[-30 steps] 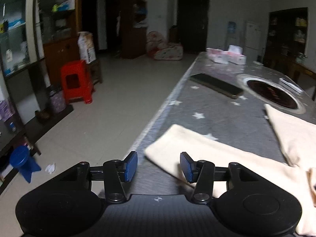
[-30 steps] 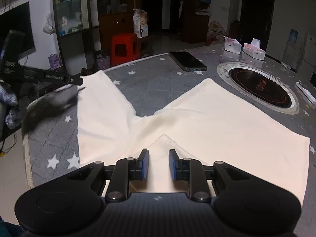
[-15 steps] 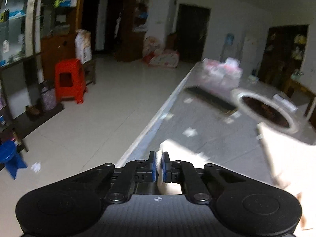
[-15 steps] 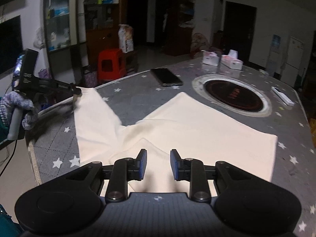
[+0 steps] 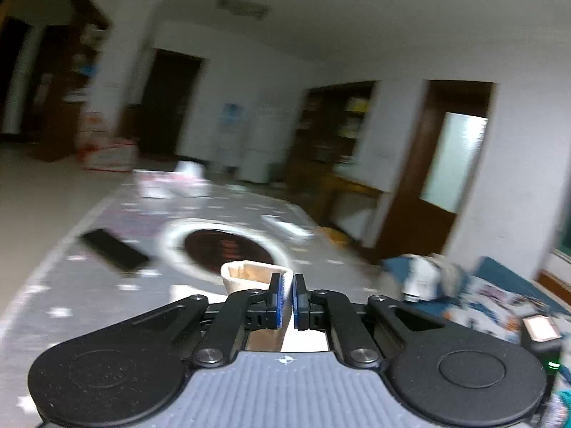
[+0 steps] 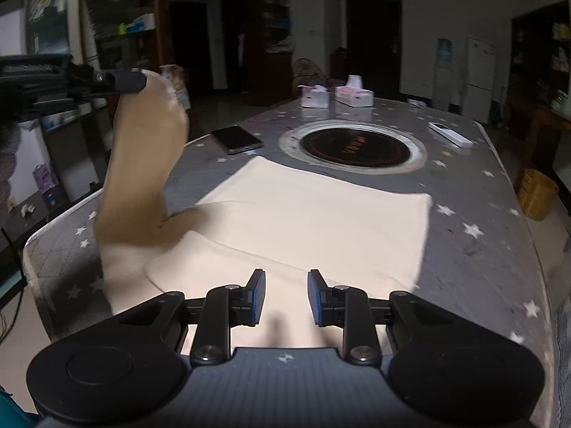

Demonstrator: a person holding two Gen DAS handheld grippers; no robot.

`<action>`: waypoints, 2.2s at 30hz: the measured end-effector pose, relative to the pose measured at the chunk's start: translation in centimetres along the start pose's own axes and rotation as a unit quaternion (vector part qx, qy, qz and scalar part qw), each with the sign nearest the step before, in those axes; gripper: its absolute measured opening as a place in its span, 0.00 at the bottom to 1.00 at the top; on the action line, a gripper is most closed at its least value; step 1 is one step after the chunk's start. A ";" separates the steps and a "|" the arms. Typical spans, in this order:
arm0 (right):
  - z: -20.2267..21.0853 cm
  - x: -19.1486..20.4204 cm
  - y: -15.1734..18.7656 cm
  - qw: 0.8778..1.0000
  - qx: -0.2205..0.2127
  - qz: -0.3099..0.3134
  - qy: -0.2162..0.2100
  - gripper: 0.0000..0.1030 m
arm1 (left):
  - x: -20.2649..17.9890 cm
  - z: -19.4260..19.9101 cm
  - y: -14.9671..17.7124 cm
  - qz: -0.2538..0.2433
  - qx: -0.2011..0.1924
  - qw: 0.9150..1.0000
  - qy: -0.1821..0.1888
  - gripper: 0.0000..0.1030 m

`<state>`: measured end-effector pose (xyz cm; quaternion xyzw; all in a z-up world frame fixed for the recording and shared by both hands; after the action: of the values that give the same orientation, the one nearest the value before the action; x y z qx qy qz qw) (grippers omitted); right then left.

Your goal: Fold clothes

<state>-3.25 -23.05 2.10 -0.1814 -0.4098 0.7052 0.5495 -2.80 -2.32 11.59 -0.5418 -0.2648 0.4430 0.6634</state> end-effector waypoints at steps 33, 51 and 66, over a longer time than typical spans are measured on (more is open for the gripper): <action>0.3 -2.1 0.2 0.999 -0.013 -0.037 0.011 0.24 | 3.8 -3.8 10.4 -0.072 0.180 0.980 -0.050 0.19; -2.7 -1.0 1.6 1.000 0.029 0.005 0.004 0.24 | 3.6 -4.9 10.7 -0.106 0.197 0.974 -0.045 0.21; -0.8 -1.0 3.8 0.999 0.041 0.009 0.003 0.26 | -1.8 1.3 11.4 -0.221 0.183 0.957 0.054 0.47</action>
<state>-4.79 -23.89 -1.55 -0.1644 -0.3771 0.7262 0.5509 -8.16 -2.98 1.29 -0.3624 -0.2566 0.2962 0.8456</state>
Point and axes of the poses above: each gripper's, at about its wrist camera, not at the fingertips, and z roughly against the way its jaws point, x to its left, y to its underside, the point moved 6 cm from there along -z, roughly the way its jaws point, and after that the axes turned 10 degrees about -z, right-handed, at the moved point
